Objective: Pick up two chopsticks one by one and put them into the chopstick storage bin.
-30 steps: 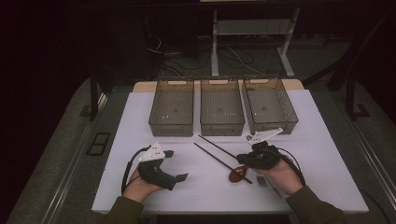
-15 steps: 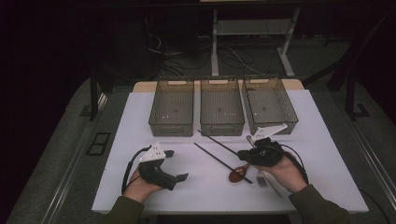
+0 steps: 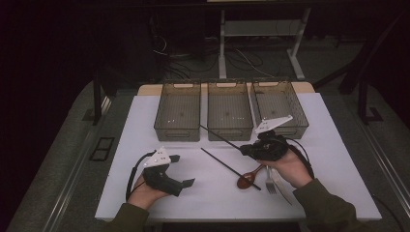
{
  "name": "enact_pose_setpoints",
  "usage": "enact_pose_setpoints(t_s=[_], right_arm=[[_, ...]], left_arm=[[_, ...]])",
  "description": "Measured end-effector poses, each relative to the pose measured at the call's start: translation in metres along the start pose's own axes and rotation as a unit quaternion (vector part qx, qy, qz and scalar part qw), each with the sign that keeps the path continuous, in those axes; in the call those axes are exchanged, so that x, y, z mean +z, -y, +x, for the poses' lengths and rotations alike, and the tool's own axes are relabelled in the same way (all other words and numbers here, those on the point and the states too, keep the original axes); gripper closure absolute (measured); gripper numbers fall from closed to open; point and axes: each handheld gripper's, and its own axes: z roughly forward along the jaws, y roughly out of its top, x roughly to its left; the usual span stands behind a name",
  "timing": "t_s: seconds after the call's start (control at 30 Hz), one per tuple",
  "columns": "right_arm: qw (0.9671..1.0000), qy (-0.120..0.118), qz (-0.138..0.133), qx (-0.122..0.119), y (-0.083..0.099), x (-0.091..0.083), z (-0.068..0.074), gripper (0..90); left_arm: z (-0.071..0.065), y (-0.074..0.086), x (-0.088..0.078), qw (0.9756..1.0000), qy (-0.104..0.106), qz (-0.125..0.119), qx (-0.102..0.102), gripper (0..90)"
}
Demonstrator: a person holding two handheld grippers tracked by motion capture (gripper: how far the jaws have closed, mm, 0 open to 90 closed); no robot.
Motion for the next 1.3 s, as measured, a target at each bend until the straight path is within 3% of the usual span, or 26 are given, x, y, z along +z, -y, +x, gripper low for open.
enact_pose_setpoints(t_s=[0.6, 1.3], right_arm=[[0.9999, 0.003, -0.008, 0.006, -0.052, 0.016, -0.011, 84.4], [0.9994, 0.028, 0.020, 0.009, -0.110, 0.077, -0.010, 84.4]], left_arm=[[0.001, -0.001, -0.001, 1.0000, 0.002, -0.004, -0.003, 0.0], [0.001, -0.001, -0.002, 0.9999, 0.006, -0.009, -0.004, 0.0]])
